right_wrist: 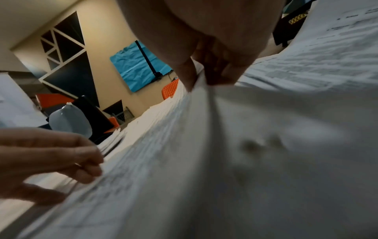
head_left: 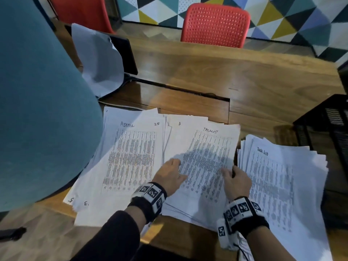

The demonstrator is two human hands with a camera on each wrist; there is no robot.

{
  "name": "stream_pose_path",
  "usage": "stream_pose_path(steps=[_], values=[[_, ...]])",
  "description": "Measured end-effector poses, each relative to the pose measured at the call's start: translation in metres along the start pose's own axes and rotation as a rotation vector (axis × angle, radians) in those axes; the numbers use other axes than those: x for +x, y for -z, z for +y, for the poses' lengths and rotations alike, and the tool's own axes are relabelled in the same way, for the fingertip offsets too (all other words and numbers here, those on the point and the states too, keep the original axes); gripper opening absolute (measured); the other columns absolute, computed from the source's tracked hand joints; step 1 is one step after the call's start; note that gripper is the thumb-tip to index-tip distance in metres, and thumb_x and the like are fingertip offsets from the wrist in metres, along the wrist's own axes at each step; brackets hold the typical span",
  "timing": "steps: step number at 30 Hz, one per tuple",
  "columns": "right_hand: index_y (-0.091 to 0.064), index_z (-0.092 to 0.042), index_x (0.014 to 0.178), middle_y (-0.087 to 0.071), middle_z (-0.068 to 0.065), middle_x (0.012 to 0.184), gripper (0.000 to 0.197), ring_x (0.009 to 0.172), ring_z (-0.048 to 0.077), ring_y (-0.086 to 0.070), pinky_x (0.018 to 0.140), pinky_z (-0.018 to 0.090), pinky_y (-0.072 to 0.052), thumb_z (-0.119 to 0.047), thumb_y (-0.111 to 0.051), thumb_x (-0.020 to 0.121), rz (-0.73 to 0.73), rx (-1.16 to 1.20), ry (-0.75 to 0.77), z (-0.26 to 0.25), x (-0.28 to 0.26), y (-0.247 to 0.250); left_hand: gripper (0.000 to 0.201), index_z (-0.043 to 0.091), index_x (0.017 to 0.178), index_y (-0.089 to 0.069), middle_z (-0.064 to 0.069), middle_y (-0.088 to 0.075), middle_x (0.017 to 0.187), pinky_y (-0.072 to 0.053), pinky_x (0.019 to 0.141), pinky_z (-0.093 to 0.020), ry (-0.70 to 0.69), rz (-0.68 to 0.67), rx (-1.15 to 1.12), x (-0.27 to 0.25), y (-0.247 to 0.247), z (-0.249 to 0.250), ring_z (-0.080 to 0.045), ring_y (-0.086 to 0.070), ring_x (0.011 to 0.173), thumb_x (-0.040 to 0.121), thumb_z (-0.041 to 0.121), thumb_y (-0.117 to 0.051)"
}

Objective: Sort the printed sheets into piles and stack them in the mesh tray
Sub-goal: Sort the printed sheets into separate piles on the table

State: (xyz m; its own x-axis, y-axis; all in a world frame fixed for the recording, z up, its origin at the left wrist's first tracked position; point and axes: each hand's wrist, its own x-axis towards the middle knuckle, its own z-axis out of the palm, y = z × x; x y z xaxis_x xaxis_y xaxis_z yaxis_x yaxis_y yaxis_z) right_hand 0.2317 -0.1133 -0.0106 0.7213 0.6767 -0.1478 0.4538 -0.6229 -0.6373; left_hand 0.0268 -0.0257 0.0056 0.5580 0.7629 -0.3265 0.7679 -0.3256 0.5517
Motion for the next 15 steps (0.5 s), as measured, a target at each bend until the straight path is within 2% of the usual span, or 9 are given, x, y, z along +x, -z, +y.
stream_pose_path(steps=[1,2,3,4,5,6,9,12,15], values=[[-0.047,-0.025,0.073,-0.046,-0.006,0.056,0.023,0.049,0.01,-0.041,0.055,0.023,-0.037,-0.025,-0.056,0.095,-0.015,0.047,0.016,0.003,-0.001,0.005,0.044,0.008,0.123,-0.048,-0.007,-0.055,0.12,-0.044,0.09,-0.027,0.042,0.008,0.05,0.001,0.0,-0.003,-0.021,-0.053,0.107,0.098,0.044,-0.051],[-0.055,-0.022,0.086,-0.051,-0.006,0.064,0.011,0.054,0.01,-0.044,0.06,0.025,-0.04,-0.023,-0.053,0.097,-0.038,0.072,0.028,0.008,-0.003,0.007,0.049,0.006,0.124,-0.049,-0.01,-0.054,0.123,-0.045,0.095,-0.032,0.093,0.01,0.094,0.002,0.0,-0.008,-0.024,-0.051,0.111,0.099,0.047,-0.047],[-0.061,-0.014,0.108,-0.058,-0.002,0.076,0.016,0.061,0.013,-0.05,0.064,0.027,-0.043,-0.021,-0.05,0.098,-0.066,0.085,0.017,0.012,-0.005,0.01,0.054,0.004,0.127,-0.049,-0.012,-0.052,0.127,-0.045,0.098,-0.037,0.153,0.004,0.124,0.002,-0.001,-0.012,-0.027,-0.049,0.116,0.099,0.05,-0.043],[-0.055,-0.01,0.126,-0.063,0.002,0.09,0.03,0.069,0.017,-0.055,0.068,0.028,-0.046,-0.02,-0.048,0.099,-0.08,0.099,-0.006,0.015,-0.007,0.011,0.058,0.002,0.13,-0.047,-0.014,-0.051,0.131,-0.043,0.101,-0.04,0.205,-0.004,0.126,0.002,0.0,-0.015,-0.029,-0.048,0.119,0.1,0.051,-0.041],[-0.049,-0.008,0.133,-0.063,0.004,0.1,0.036,0.074,0.018,-0.058,0.07,0.028,-0.048,-0.02,-0.047,0.1,-0.085,0.14,-0.042,0.018,-0.009,0.013,0.06,0.001,0.133,-0.046,-0.016,-0.05,0.133,-0.042,0.103,-0.041,0.24,-0.009,0.108,0.001,0.002,-0.016,-0.03,-0.047,0.121,0.1,0.051,-0.04],[-0.049,-0.009,0.132,-0.064,0.005,0.101,0.034,0.072,0.017,-0.058,0.066,0.028,-0.048,-0.021,-0.046,0.1,-0.07,0.184,-0.056,0.019,-0.01,0.017,0.061,0.001,0.135,-0.043,-0.017,-0.049,0.135,-0.042,0.104,-0.04,0.254,0.001,0.08,0.003,0.004,-0.014,-0.031,-0.048,0.123,0.1,0.05,-0.041],[-0.058,-0.012,0.101,-0.064,0.006,0.085,0.011,0.068,0.021,-0.057,0.061,0.03,-0.046,-0.02,-0.052,0.097,-0.021,0.308,-0.014,0.018,-0.009,0.025,0.055,0.002,0.137,-0.042,-0.014,-0.049,0.135,-0.042,0.103,-0.035,0.232,0.082,-0.014,0.012,0.013,-0.005,-0.028,-0.05,0.122,0.1,0.041,-0.049],[-0.064,-0.012,0.088,-0.066,0.005,0.081,0.006,0.075,0.025,-0.062,0.067,0.034,-0.052,-0.014,-0.06,0.093,-0.017,0.52,-0.048,0.017,-0.012,0.03,0.051,0.005,0.134,-0.044,-0.011,-0.051,0.133,-0.042,0.102,-0.033,0.211,0.09,-0.154,0.025,0.02,0.003,-0.025,-0.053,0.12,0.096,0.035,-0.059],[-0.069,-0.017,0.086,-0.069,0.009,0.086,0.004,0.082,0.028,-0.063,0.081,0.044,-0.053,-0.016,-0.066,0.088,0.018,0.711,-0.082,0.01,-0.017,0.037,0.056,0.004,0.133,-0.045,-0.011,-0.054,0.131,-0.046,0.102,-0.038,0.234,0.057,-0.32,0.036,0.03,0.003,-0.025,-0.055,0.117,0.091,0.035,-0.066]])
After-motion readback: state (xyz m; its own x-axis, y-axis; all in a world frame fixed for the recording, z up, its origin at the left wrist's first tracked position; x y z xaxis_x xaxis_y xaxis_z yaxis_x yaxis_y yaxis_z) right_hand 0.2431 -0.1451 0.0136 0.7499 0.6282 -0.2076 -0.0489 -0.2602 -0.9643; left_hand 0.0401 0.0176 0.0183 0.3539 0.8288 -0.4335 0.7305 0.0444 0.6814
